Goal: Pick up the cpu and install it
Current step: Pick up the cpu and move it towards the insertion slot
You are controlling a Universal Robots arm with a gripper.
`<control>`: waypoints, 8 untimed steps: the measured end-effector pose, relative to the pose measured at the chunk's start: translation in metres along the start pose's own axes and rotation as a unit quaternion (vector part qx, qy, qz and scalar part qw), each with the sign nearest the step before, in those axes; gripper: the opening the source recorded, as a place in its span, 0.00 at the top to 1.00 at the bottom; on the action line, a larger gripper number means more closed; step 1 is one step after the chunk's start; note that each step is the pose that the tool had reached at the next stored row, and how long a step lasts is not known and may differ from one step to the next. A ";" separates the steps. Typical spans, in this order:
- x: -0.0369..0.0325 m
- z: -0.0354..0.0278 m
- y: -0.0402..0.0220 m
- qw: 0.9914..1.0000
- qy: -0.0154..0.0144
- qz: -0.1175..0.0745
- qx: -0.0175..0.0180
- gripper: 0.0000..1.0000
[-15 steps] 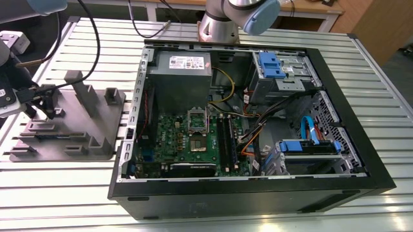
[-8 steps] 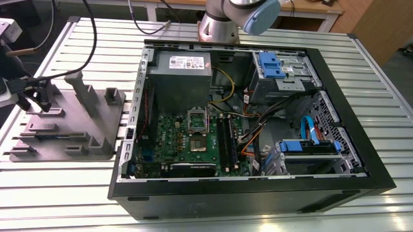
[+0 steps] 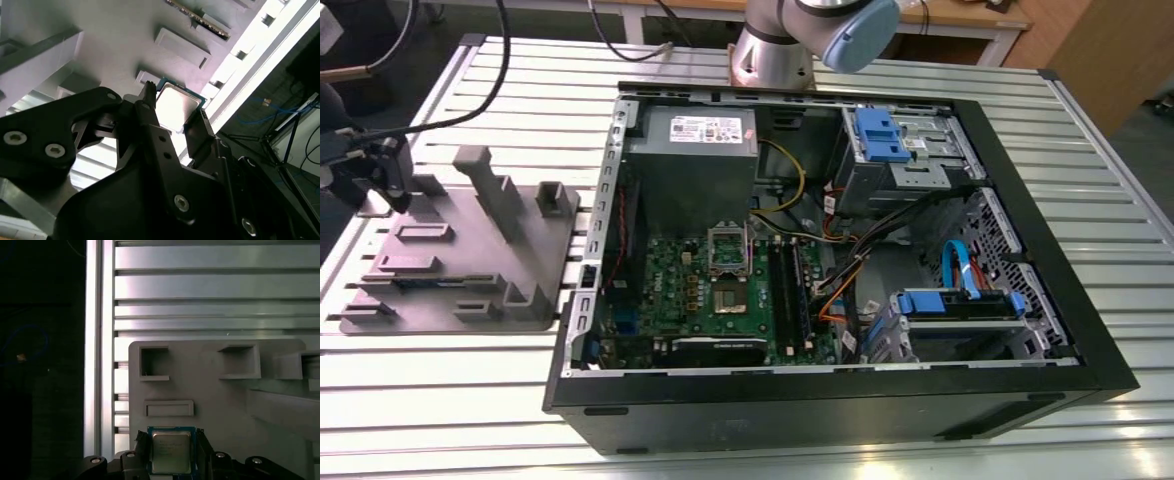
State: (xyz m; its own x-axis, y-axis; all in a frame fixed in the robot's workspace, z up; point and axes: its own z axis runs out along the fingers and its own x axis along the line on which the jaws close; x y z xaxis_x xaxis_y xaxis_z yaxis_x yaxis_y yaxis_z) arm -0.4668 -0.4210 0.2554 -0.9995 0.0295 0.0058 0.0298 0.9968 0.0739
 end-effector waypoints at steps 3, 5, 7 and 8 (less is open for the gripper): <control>0.0000 -0.0017 0.0001 1.000 0.000 0.000 0.000 0.53; 0.0000 -0.0017 0.0001 1.000 0.000 0.000 0.000 0.53; 0.0000 -0.0018 0.0001 1.000 0.000 0.000 0.000 0.53; 0.0000 -0.0018 0.0001 1.000 0.000 0.000 0.000 0.53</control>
State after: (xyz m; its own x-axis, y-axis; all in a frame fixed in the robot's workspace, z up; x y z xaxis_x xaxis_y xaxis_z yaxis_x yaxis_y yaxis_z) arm -0.4667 -0.4210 0.2572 -0.9995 0.0295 0.0057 0.0298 0.9968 0.0742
